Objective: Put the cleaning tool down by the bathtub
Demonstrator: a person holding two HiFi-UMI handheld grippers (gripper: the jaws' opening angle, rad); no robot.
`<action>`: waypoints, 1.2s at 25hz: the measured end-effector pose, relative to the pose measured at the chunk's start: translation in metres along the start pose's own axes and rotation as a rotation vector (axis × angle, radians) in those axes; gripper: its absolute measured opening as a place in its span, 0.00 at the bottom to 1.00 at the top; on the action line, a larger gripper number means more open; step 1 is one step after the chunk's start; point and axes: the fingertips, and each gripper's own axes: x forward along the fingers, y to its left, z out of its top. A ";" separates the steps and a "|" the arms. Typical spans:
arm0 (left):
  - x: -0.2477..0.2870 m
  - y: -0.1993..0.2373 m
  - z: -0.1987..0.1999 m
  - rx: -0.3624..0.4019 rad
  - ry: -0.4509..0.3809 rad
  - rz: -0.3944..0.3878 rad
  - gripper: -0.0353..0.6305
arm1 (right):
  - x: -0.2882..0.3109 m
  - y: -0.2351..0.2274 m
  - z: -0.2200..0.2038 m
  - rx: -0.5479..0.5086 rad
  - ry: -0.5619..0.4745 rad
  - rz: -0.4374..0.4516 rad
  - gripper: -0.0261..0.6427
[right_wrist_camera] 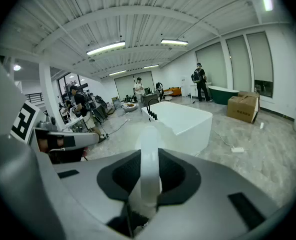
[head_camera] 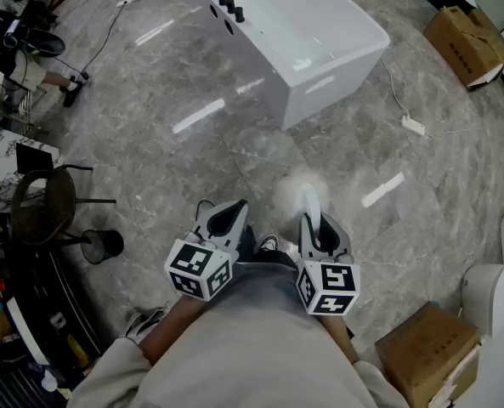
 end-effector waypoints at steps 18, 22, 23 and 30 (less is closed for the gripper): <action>0.025 0.010 -0.007 -0.045 0.058 0.030 0.07 | 0.022 -0.018 -0.013 0.096 0.067 0.070 0.15; 0.042 0.026 0.010 -0.058 0.045 0.023 0.07 | 0.043 -0.025 0.004 0.082 0.071 0.060 0.15; 0.046 0.031 0.016 -0.059 0.041 0.021 0.07 | 0.049 -0.025 0.010 0.076 0.072 0.058 0.15; 0.076 0.069 0.055 -0.068 0.039 -0.016 0.07 | 0.102 -0.019 0.046 0.035 0.104 0.058 0.15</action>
